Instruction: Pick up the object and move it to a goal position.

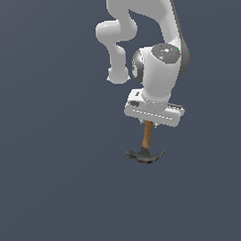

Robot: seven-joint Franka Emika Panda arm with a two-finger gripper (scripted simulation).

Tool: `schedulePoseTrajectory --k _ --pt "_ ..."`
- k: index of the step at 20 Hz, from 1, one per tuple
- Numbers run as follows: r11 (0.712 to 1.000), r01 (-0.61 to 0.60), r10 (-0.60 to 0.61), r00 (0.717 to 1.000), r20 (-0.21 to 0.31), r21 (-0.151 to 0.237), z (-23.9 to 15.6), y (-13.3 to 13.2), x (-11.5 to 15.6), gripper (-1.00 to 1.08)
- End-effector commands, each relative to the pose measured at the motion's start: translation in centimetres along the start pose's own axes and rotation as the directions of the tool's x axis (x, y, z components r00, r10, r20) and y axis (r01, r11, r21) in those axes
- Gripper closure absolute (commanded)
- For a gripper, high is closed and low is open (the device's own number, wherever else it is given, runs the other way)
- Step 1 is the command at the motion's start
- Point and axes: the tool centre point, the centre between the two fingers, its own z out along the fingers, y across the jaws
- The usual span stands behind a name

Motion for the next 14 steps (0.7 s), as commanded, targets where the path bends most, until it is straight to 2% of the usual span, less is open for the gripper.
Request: schedulePoseTrajectory --k 1,14 --pt "1.0 0.0 0.0 1.0 -0.004 0.002 -2.6 -0.6 -1.5 1.08" --pt "1.0 0.001 -0.001 1.0 -0.005 0.0 -15.3 -3.5 -9.4 1.08"
